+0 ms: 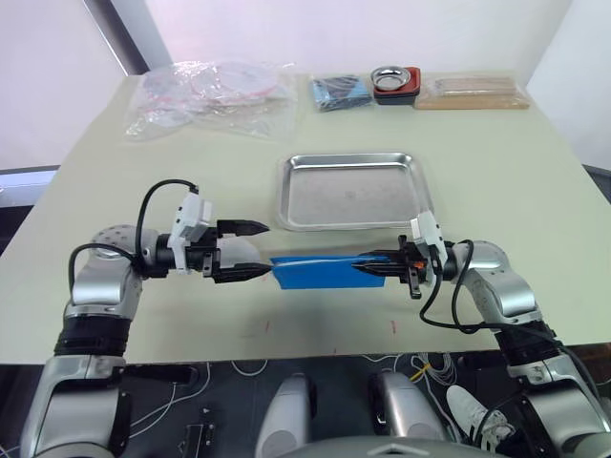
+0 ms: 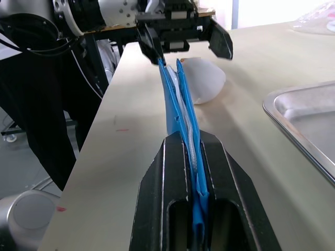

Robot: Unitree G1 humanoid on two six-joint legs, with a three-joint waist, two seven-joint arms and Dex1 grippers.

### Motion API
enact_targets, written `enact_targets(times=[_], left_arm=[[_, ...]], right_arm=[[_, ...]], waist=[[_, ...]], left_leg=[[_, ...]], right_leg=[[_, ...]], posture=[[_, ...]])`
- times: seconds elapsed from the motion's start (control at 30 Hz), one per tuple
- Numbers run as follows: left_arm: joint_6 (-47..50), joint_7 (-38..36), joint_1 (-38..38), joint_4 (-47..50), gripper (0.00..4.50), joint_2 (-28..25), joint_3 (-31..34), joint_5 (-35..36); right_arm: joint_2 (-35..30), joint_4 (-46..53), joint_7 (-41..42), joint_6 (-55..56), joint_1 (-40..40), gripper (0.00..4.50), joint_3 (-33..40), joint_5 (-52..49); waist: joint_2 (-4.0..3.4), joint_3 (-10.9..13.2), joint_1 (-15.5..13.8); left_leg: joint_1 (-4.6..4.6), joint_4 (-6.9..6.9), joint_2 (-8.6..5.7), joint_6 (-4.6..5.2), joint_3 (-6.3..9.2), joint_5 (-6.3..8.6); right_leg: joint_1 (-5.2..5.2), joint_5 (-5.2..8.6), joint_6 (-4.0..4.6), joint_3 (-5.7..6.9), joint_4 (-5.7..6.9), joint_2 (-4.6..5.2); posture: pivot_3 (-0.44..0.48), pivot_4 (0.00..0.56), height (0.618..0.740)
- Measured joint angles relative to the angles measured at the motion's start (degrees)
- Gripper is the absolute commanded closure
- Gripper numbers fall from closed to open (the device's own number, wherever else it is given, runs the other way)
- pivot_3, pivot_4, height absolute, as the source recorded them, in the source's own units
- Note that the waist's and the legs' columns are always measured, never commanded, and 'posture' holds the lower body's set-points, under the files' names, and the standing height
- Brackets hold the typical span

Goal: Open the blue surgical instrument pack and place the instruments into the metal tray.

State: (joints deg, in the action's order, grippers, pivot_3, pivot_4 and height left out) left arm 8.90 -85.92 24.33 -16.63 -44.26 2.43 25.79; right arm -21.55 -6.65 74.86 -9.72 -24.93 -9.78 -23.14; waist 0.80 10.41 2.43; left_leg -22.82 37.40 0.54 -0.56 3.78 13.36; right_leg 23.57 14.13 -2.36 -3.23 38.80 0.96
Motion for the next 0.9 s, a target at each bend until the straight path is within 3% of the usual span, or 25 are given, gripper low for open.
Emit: enact_targets(times=[0.17,0.2,0.3,0.47,0.53,0.9], left_arm=[[-0.8,0.0,0.2,-0.6,0.12,2.2,-0.8,-0.9],[-0.8,0.0,0.2,-0.6,0.34,2.3,-0.8,-0.9],[-0.5,-0.1,0.2,-0.4,1.31,2.8,-0.8,-0.8],[1.5,-1.0,0.2,0.4,3.76,3.3,-0.8,0.2],[2.4,-1.6,0.2,0.6,4.47,3.3,-0.8,0.4],[6.6,-2.2,-0.7,2.6,4.47,3.1,-0.8,0.8]], right_arm=[[-0.1,0.4,0.0,-0.1,0.5,4.5,0.0,0.0],[-0.1,0.7,-0.1,-0.2,0.8,4.5,0.0,0.0],[-0.1,1.0,-0.2,-0.3,0.9,4.5,0.0,0.0],[-0.1,1.2,-0.3,-0.3,0.9,4.5,0.0,-0.1],[-0.1,1.2,-0.4,-0.3,0.9,4.5,0.0,-0.1],[-0.7,1.2,-0.3,-1.4,1.0,4.5,0.1,-0.6]], waist=[[0.0,0.0,0.0],[0.0,0.0,0.0],[0.0,0.0,0.0],[0.0,0.0,0.0],[0.0,0.0,0.0],[0.0,0.0,0.0]], left_leg=[[-0.01,0.0,0.0,0.0,0.0,0.0],[-0.01,0.0,0.0,0.0,0.0,0.0],[-0.01,0.0,0.0,0.0,0.0,0.0],[0.0,0.0,0.0,0.0,0.01,0.0],[0.0,0.0,0.0,0.0,0.01,0.0],[0.0,0.0,0.0,0.0,0.01,0.0]], right_leg=[[0.0,0.0,0.0,0.0,-0.01,0.01],[0.0,0.0,0.0,0.0,-0.01,0.01],[0.0,0.0,-0.01,0.0,0.0,0.01],[0.0,0.0,0.0,0.0,0.0,0.0],[0.0,0.0,0.0,0.0,0.0,0.0],[0.0,0.01,-0.02,-0.01,0.0,0.0]], posture=[[0.0,0.15,0.74],[0.0,0.15,0.74],[0.0,0.15,0.74],[0.0,0.15,0.74],[0.0,0.15,0.74],[0.0,0.15,0.74]])
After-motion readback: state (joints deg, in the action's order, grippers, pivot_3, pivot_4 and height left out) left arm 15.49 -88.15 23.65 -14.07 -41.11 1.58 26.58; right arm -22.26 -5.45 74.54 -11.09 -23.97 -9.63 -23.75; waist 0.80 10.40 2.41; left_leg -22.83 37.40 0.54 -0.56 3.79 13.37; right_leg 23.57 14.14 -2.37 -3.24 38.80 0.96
